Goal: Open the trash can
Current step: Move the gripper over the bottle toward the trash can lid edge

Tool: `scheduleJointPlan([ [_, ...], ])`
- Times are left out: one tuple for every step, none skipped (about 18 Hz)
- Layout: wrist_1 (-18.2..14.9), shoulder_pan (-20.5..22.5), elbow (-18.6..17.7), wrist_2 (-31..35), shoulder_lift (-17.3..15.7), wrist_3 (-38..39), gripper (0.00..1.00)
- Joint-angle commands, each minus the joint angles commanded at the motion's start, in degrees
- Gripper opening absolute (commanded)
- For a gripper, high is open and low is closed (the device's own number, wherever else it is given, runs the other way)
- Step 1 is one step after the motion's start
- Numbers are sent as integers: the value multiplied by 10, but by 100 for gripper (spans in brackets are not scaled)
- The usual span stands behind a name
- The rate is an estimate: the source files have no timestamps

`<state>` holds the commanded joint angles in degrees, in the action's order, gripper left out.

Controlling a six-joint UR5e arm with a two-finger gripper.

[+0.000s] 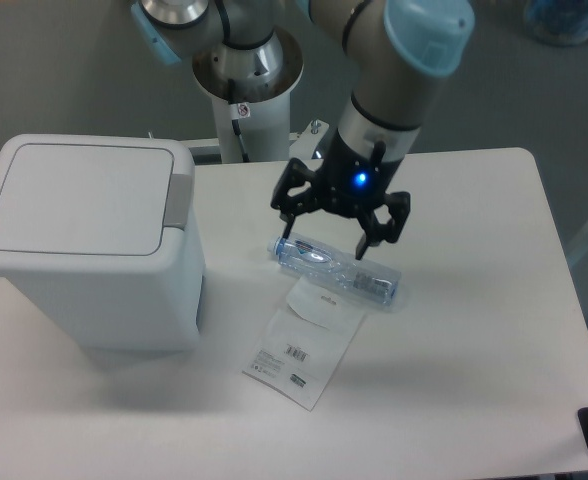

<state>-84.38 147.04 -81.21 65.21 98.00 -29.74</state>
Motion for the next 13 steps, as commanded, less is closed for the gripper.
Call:
scheduleJointPlan([
  [0,-2,-1,0,-5,18,100],
  [0,-4,-2,-1,-9,23,100],
  [0,-5,-2,-2,-10,23,100],
  [0,-9,-4,-2,-9,23,100],
  [0,-16,-10,-3,-10,23,100],
  [0,-21,-18,-1,-12,23,100],
  [2,-25,-29,1,-19,21,100],
  [4,-25,-40,0,-26,19,100],
  [4,-26,-50,-1,-34,16,100],
  [11,-27,-59,-3,-37,16,100],
  [21,-36,-67,-10,-39,18,100],
  [26,-46,-71,-22,-42,21,100],
  [26,-48,-78,-26,-47,23,100],
])
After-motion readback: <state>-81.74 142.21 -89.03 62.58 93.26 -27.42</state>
